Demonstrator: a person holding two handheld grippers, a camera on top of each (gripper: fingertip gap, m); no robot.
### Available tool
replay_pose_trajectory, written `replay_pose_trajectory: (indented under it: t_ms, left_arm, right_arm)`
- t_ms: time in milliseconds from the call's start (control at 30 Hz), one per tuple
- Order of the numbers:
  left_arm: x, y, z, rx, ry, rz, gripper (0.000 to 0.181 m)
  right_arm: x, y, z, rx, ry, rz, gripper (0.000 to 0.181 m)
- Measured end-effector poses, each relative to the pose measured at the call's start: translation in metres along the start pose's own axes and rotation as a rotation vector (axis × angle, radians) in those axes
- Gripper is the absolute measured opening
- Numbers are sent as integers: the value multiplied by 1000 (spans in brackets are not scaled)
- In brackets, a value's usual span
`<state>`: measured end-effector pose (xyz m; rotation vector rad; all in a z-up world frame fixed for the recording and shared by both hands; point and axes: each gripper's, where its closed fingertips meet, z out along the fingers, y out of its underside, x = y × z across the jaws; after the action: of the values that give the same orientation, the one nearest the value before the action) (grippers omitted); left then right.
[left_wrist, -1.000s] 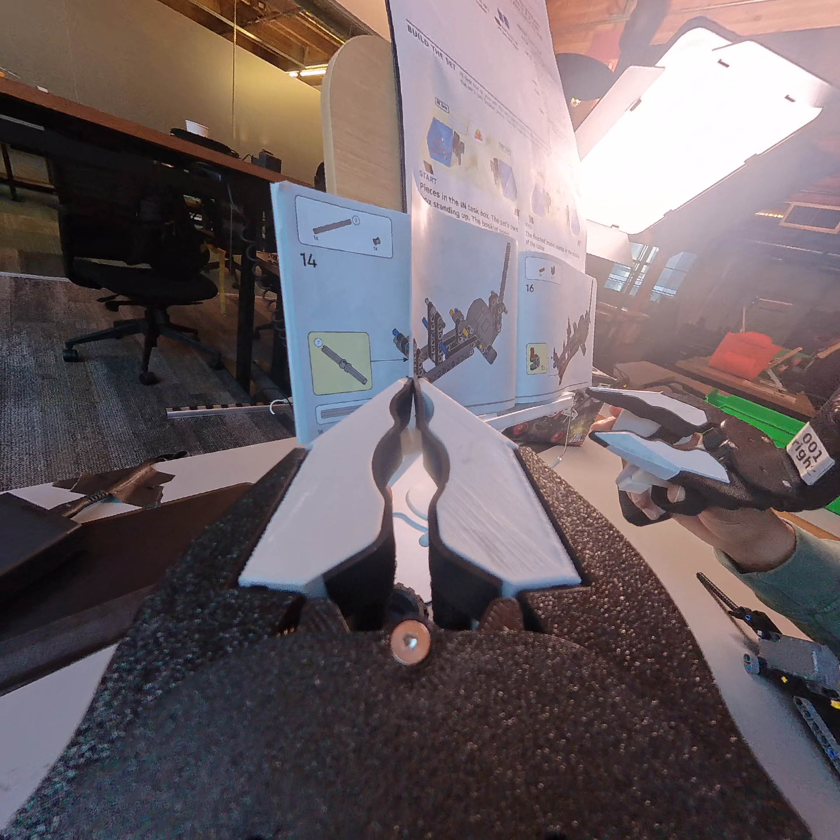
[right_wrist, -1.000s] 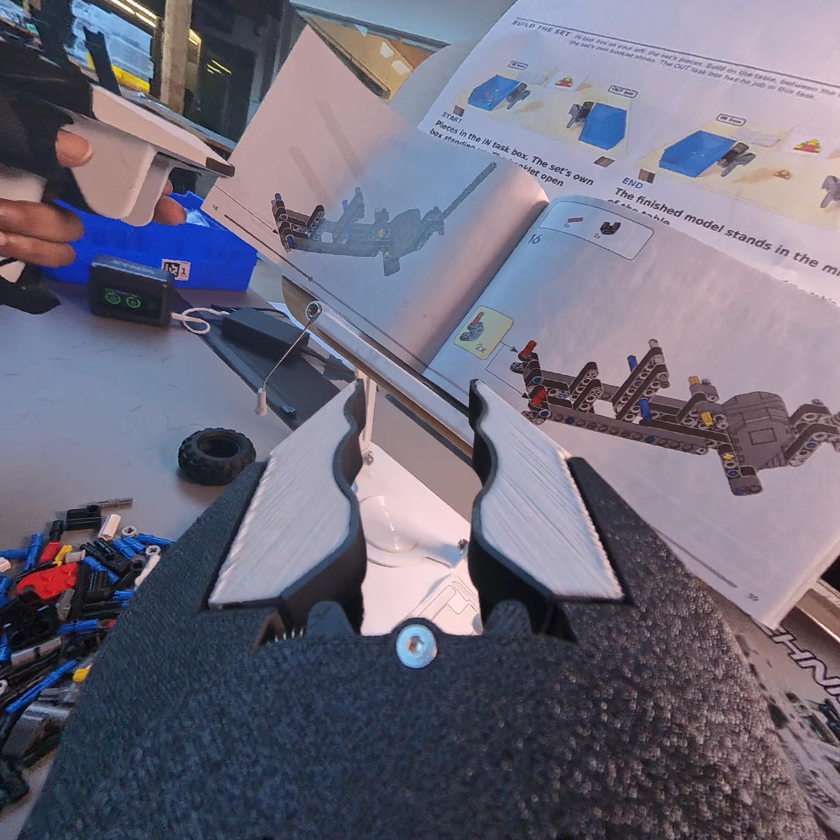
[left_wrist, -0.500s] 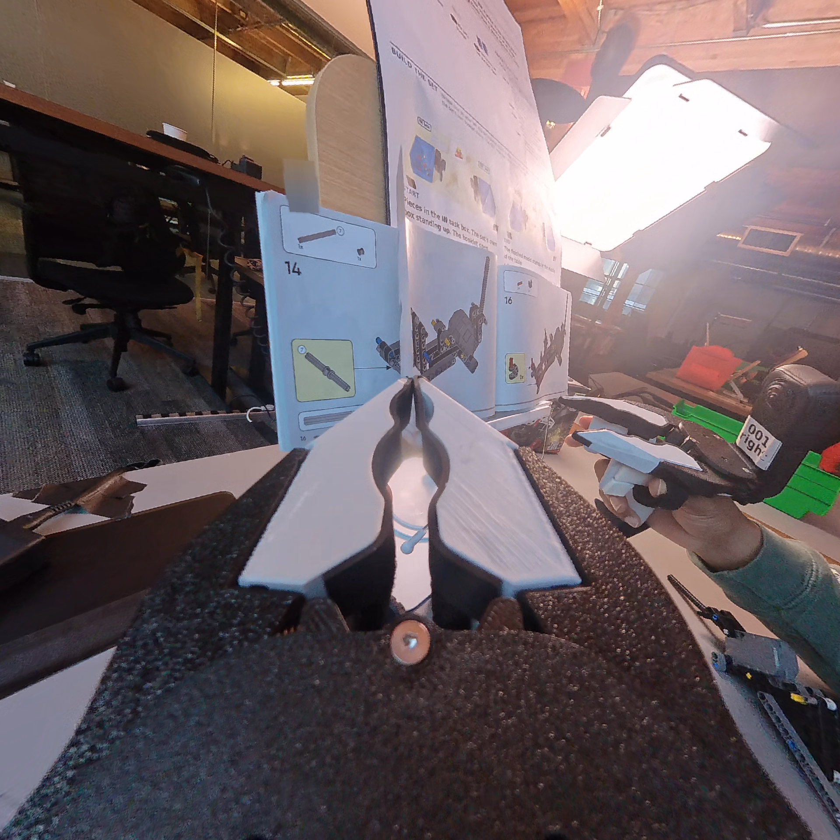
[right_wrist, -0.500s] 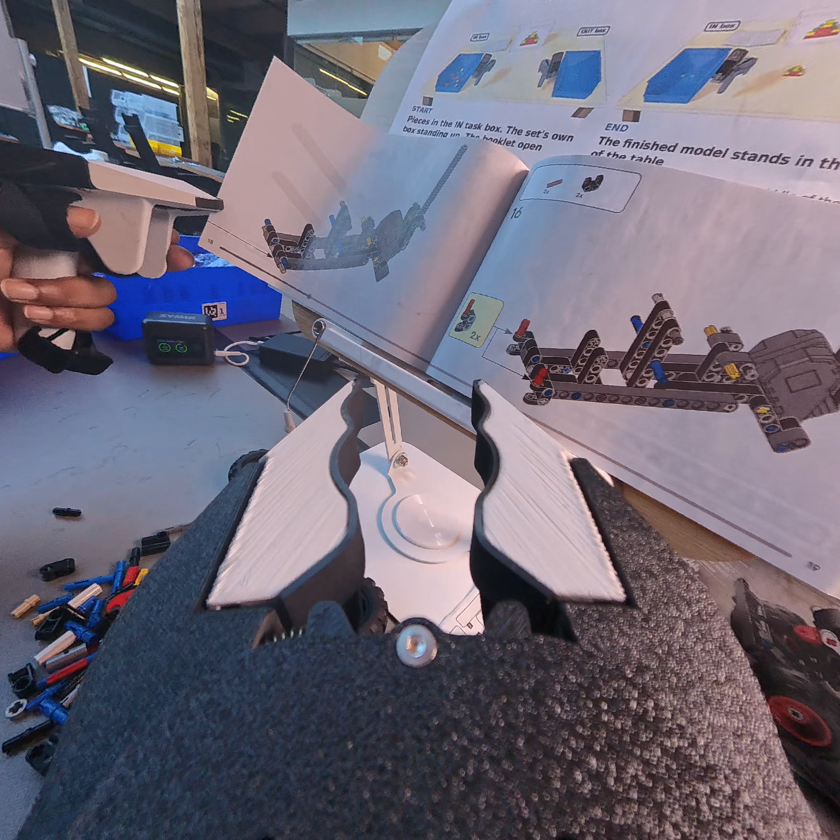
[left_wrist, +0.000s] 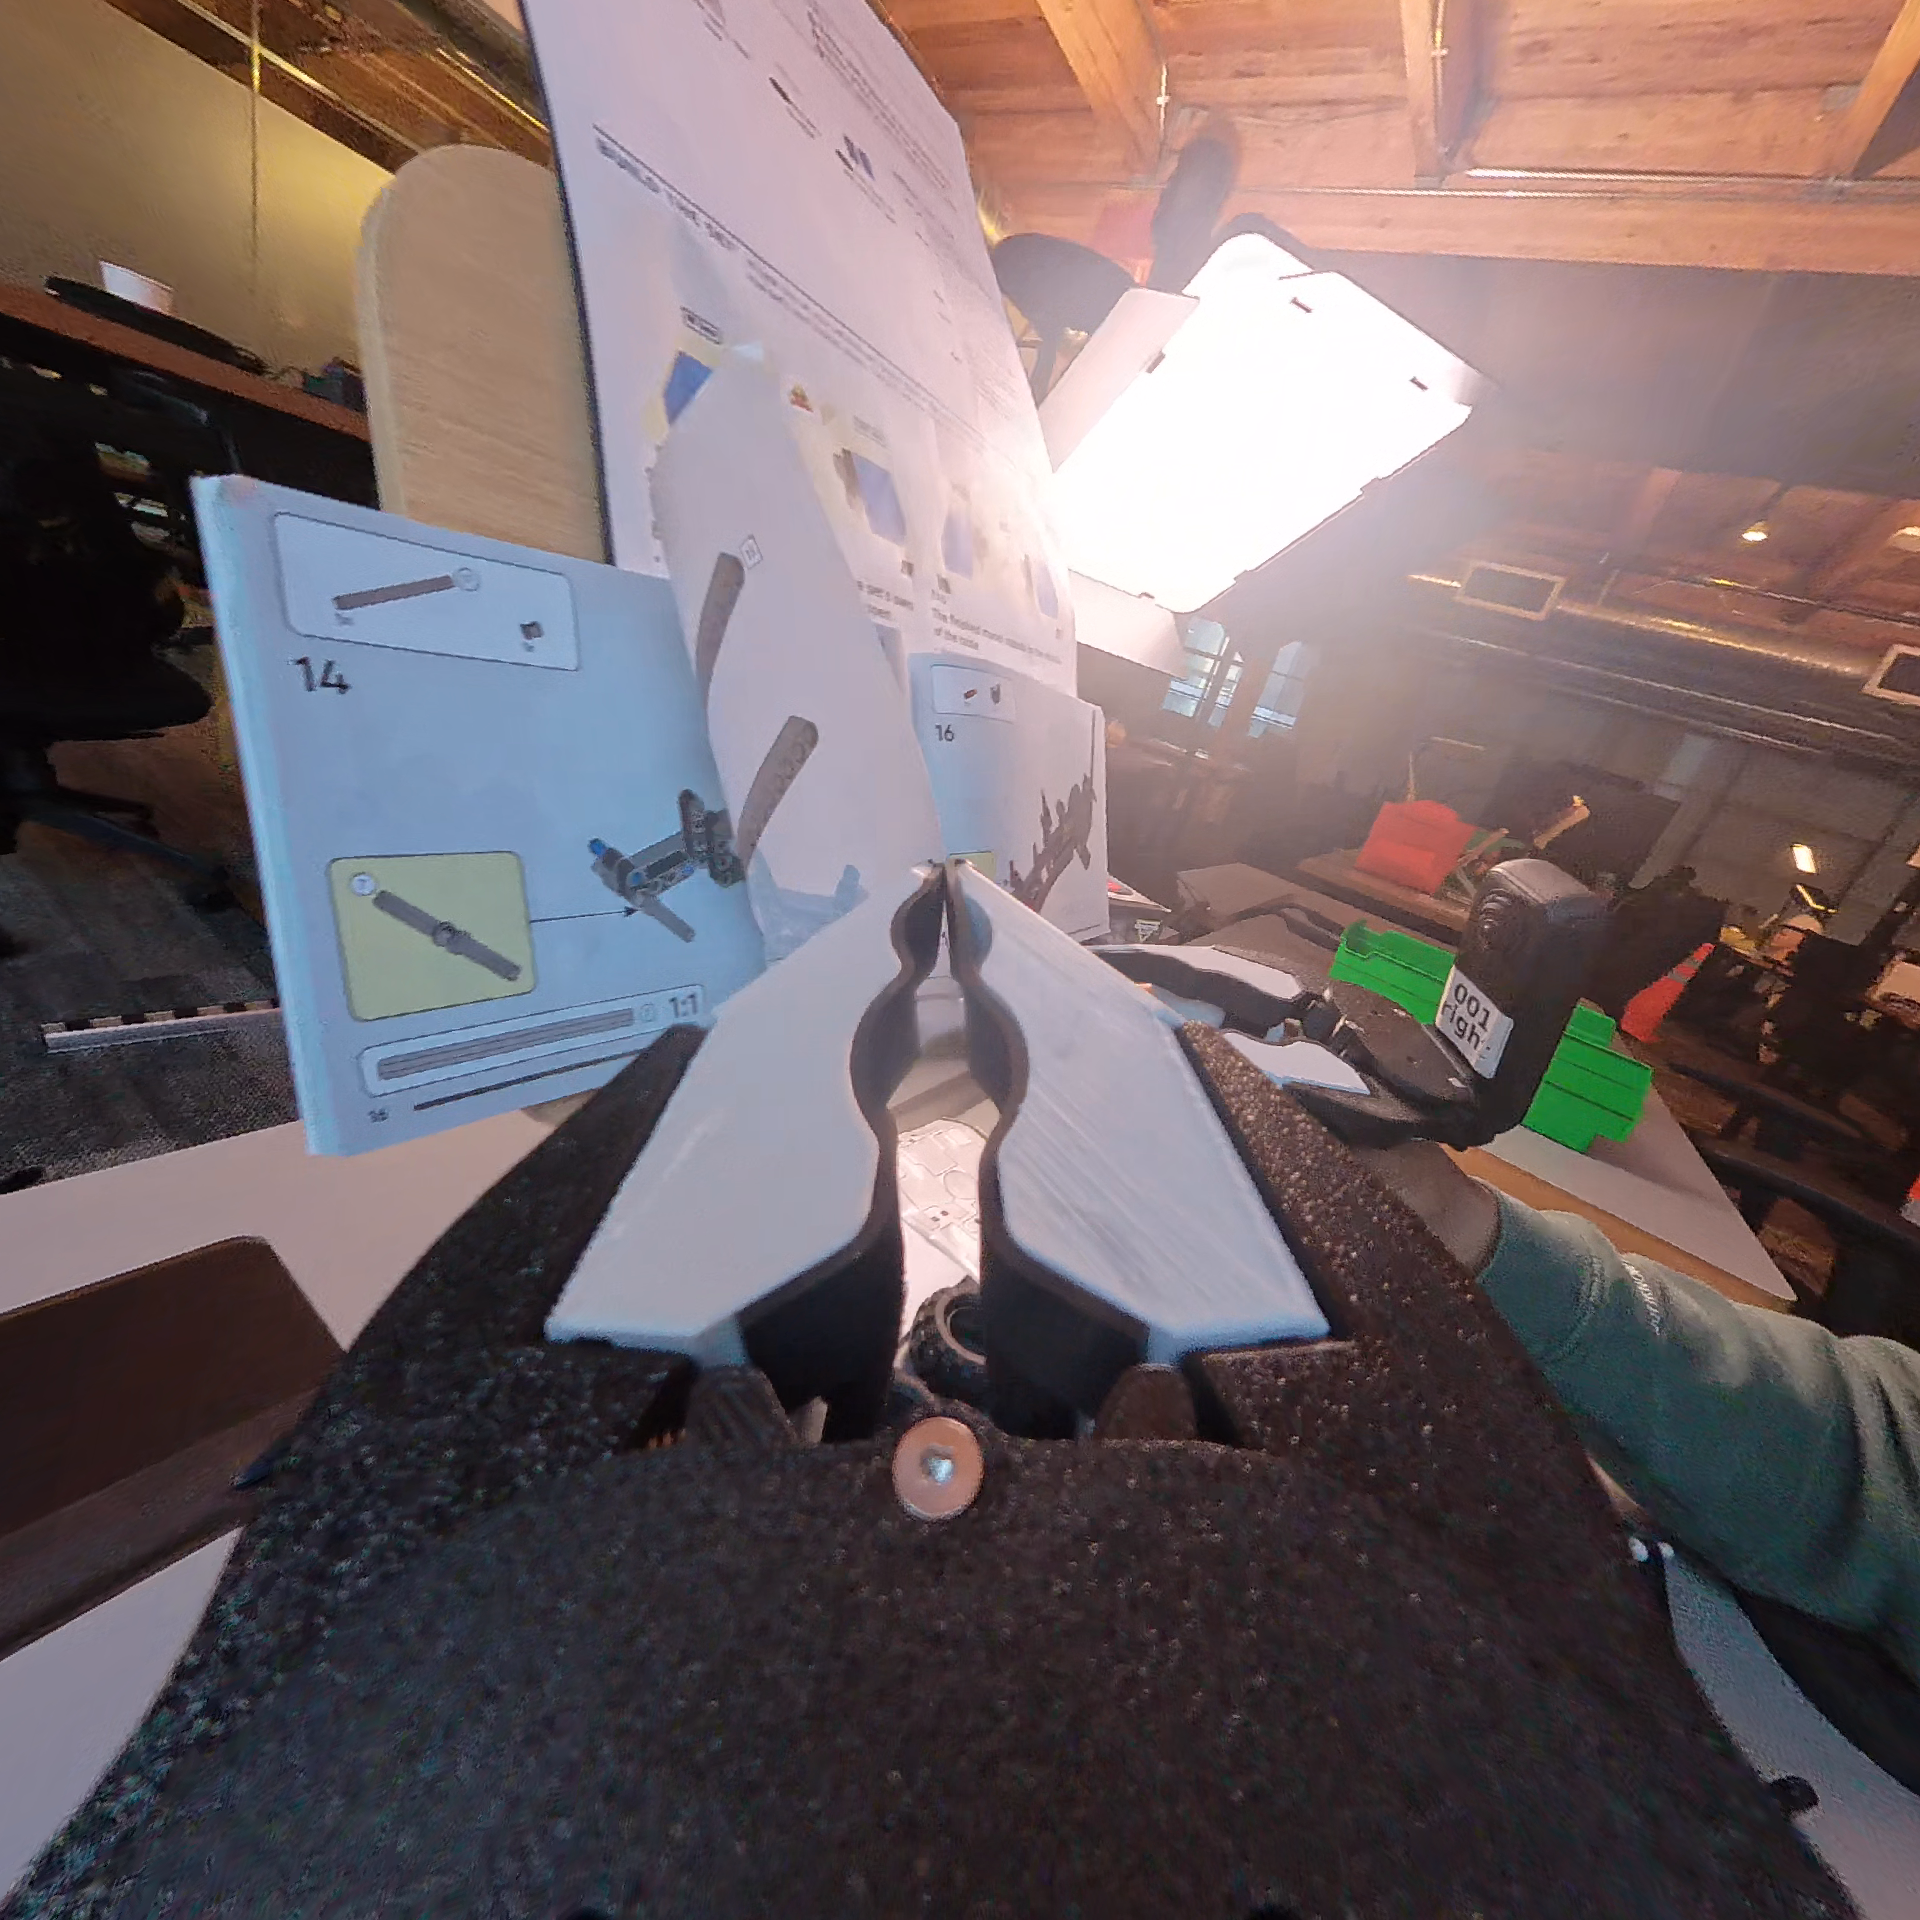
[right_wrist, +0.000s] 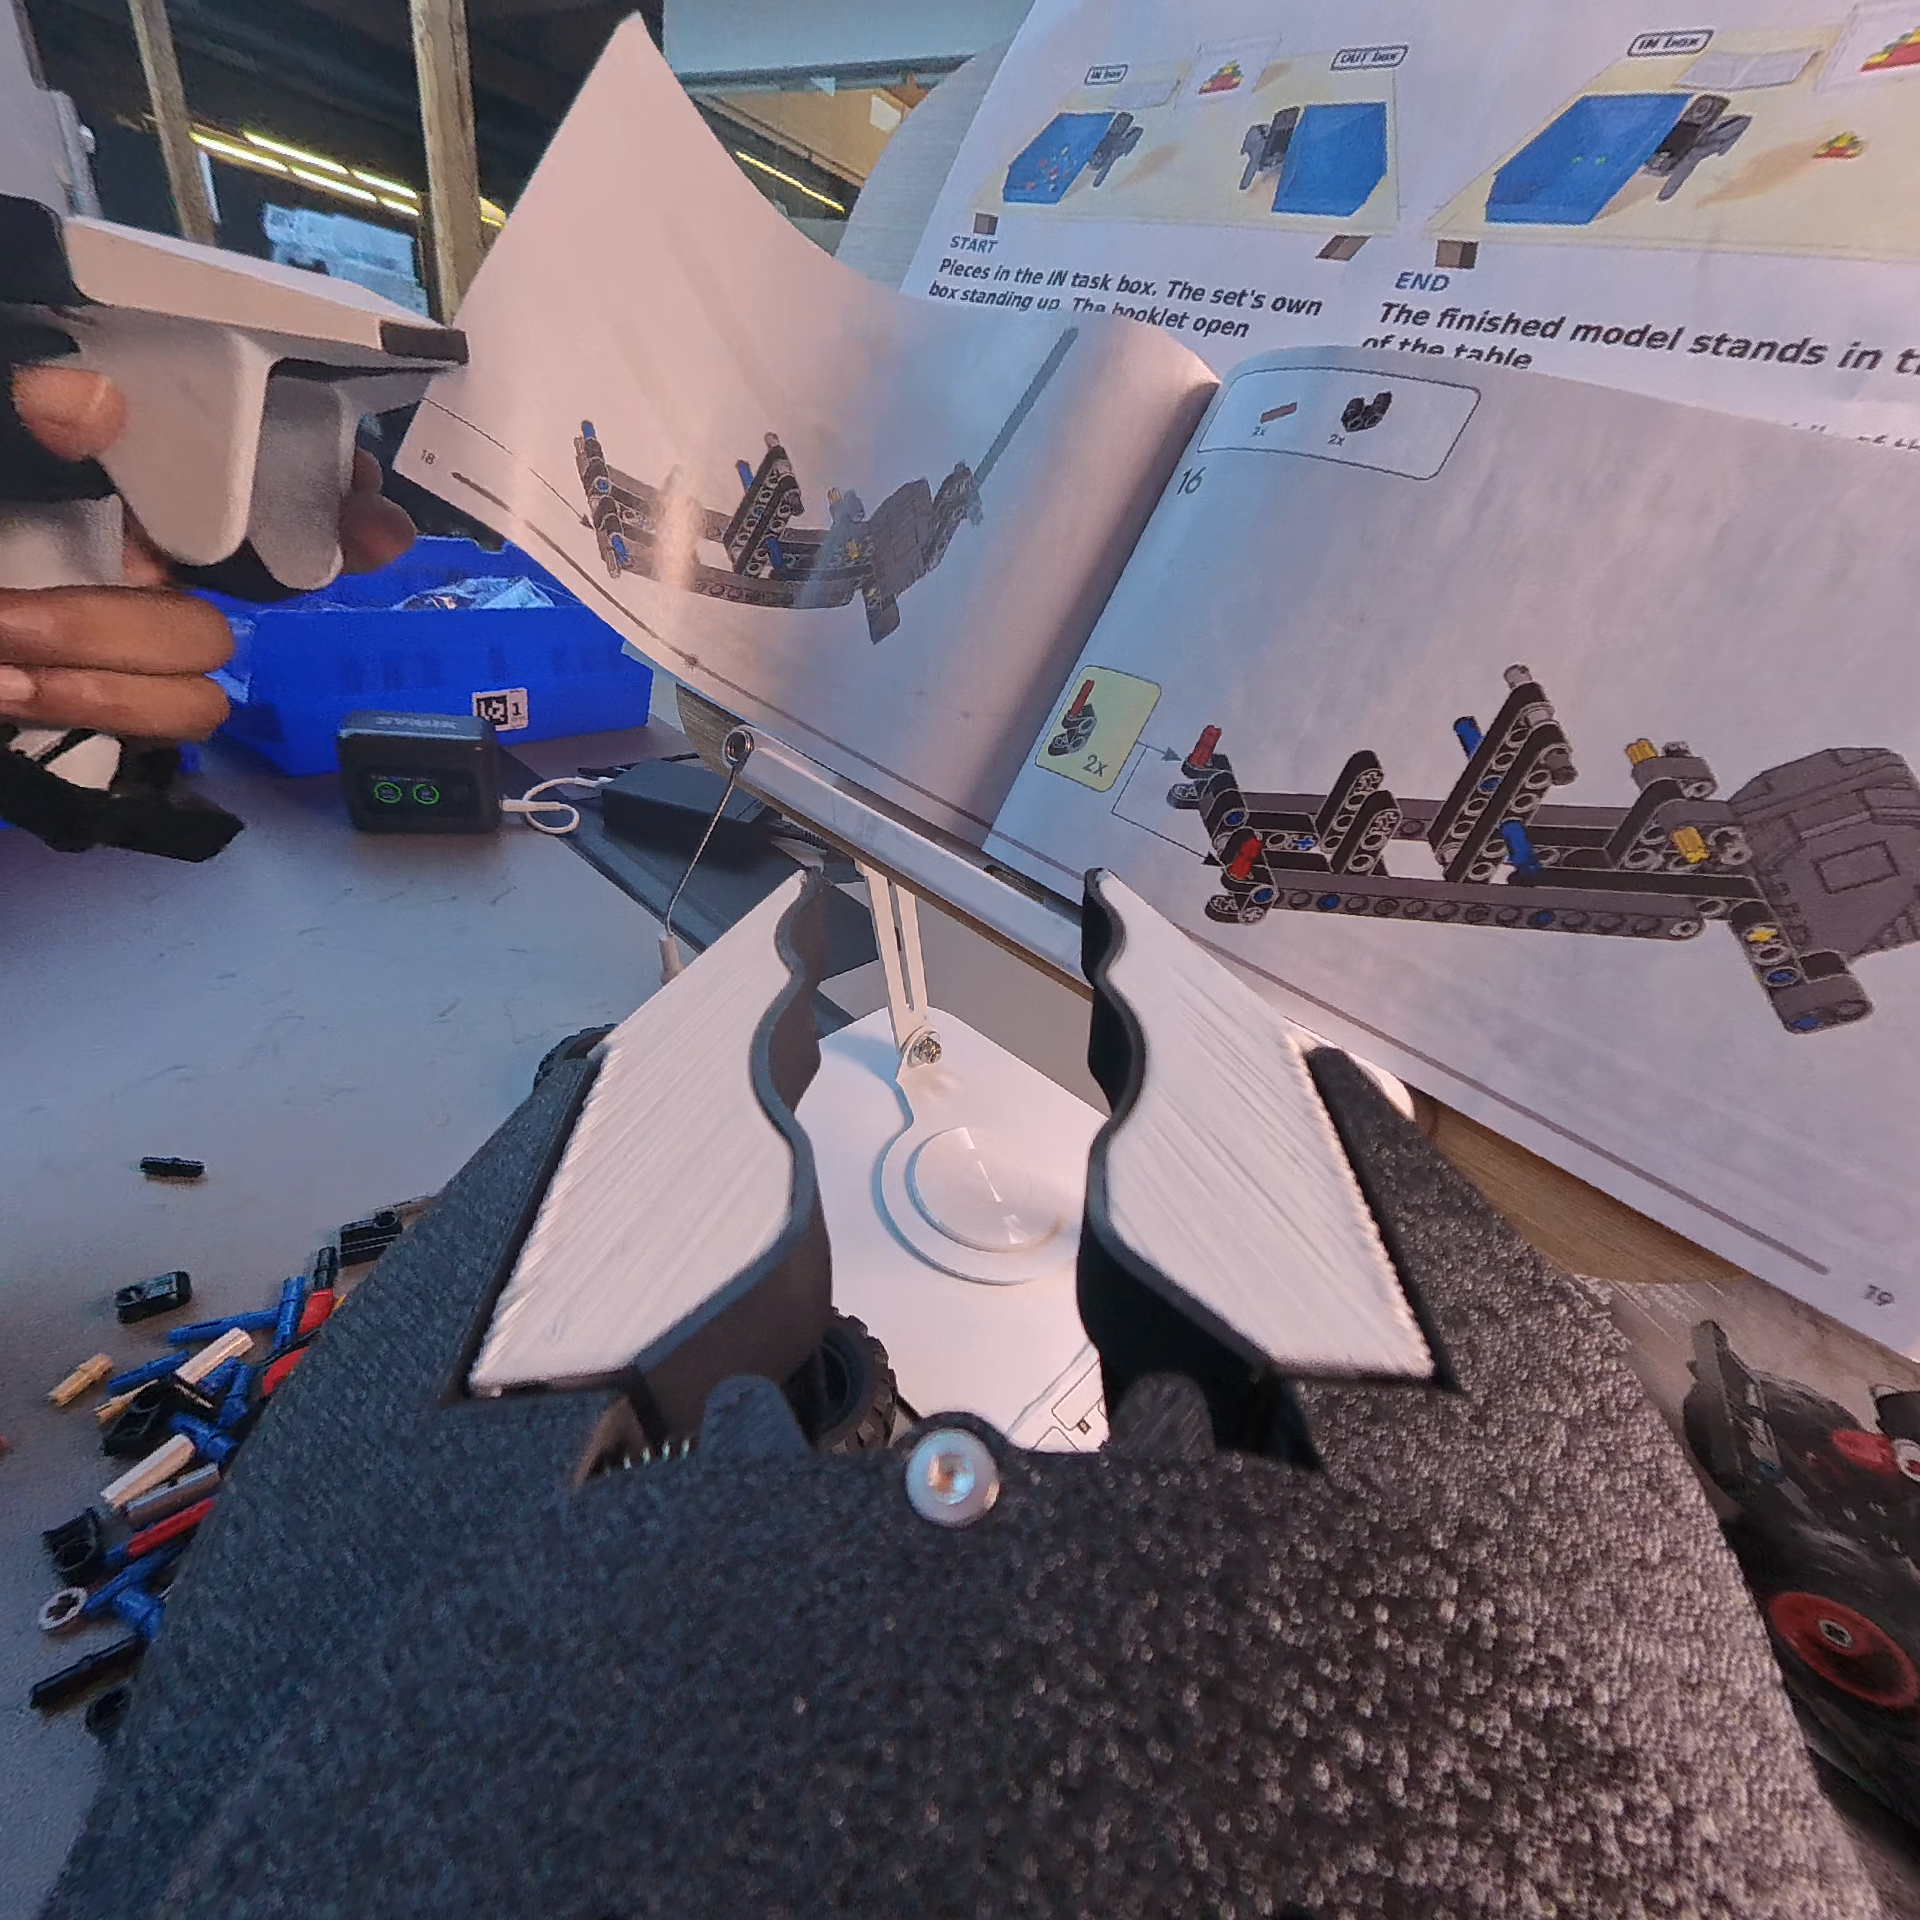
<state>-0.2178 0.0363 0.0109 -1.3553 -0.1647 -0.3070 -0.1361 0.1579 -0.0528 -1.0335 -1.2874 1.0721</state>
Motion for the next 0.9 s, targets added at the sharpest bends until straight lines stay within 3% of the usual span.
replay_pose_trajectory:
  t_ms: [200,400,433,533,633,767,900]
  left_arm:
    - [53,8,24,-21,116,6,0]
    - [120,49,59,-110,262,-1,0]
    - [127,54,62,-122,280,-2,0]
    - [131,50,61,-88,281,46,16]
    - [87,40,56,-62,70,201,25]
    - [-17,55,39,-172,-360,405,28]
    - [-69,66,24,-184,-491,349,29]
  right_arm:
    - [-23,-7,1,28,-77,-5,56]
    - [-53,-30,0,123,-71,-96,66]
    - [-49,-37,-3,160,-40,-83,57]
    - [-20,-55,-20,277,74,-41,0]
    - [28,-54,-33,293,182,53,0]
    - [89,-26,-42,210,302,191,10]
    - [128,5,-48,104,424,241,21]
